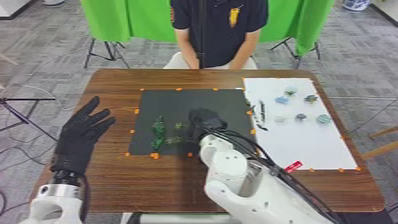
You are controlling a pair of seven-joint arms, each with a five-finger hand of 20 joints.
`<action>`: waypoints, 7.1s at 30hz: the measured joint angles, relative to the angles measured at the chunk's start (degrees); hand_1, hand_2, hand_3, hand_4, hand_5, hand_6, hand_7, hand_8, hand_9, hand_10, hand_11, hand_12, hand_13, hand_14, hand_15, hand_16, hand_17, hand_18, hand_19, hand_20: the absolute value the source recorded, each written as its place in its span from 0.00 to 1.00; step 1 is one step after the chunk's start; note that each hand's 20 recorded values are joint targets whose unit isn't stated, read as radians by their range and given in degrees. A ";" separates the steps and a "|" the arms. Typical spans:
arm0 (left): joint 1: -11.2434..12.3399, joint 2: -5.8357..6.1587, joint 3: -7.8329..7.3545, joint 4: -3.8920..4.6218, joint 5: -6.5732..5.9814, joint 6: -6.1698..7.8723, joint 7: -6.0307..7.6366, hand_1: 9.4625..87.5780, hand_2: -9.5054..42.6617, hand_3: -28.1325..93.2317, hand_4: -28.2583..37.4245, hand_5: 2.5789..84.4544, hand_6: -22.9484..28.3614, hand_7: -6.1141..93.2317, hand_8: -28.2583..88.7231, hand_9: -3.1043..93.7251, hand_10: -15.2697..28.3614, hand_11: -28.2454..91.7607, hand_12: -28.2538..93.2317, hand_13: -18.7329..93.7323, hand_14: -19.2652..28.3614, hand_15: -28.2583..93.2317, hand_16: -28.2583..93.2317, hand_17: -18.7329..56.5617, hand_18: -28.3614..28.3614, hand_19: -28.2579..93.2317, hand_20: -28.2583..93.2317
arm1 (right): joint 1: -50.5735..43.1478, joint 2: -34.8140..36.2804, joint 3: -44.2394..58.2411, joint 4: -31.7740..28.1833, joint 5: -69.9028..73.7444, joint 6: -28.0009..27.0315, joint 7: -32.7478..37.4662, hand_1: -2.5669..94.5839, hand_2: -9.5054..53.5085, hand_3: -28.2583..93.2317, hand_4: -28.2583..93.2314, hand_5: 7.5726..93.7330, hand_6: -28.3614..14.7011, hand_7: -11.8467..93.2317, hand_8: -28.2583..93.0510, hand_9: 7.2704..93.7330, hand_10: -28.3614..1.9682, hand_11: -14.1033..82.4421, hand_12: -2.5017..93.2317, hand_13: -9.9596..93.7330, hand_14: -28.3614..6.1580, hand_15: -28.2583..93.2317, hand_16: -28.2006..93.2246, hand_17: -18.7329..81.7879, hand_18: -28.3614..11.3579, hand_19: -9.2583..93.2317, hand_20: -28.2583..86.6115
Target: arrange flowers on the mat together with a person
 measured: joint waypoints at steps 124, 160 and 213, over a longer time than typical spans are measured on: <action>0.16 1.97 0.33 0.04 -1.37 1.68 3.56 0.18 0.25 0.90 0.06 0.41 0.52 0.19 0.16 0.40 0.74 0.40 0.31 0.41 0.94 0.58 0.17 0.13 0.89 0.60 0.34 | -35.65 14.06 54.58 -20.52 54.14 18.57 -34.38 0.14 0.41 0.90 0.00 0.60 0.58 0.25 0.13 0.60 0.32 0.36 0.17 0.51 0.25 0.58 0.31 0.29 0.18 0.66 0.49; 0.39 0.75 2.01 1.32 -1.66 1.19 2.81 0.17 0.25 0.90 0.04 0.38 0.49 0.20 0.15 0.39 0.72 0.38 0.31 0.40 0.92 0.51 0.20 0.12 0.87 0.56 0.33 | -53.77 10.81 61.60 -19.34 93.76 9.10 -47.07 0.11 0.37 0.90 0.00 0.42 0.71 0.25 0.13 0.43 0.50 0.21 0.17 0.42 0.27 0.41 0.38 0.20 0.19 0.52 0.42; 0.59 0.63 1.19 1.02 -1.15 0.81 2.27 0.18 0.25 0.90 0.06 0.39 0.49 0.20 0.15 0.40 0.73 0.39 0.31 0.40 0.92 0.52 0.19 0.12 0.87 0.56 0.33 | -37.32 28.59 53.74 -17.15 53.11 25.01 -29.43 0.35 0.05 0.89 0.03 0.49 0.67 0.34 0.11 0.55 0.43 0.70 0.23 0.64 0.43 0.81 0.34 0.40 0.09 0.82 0.53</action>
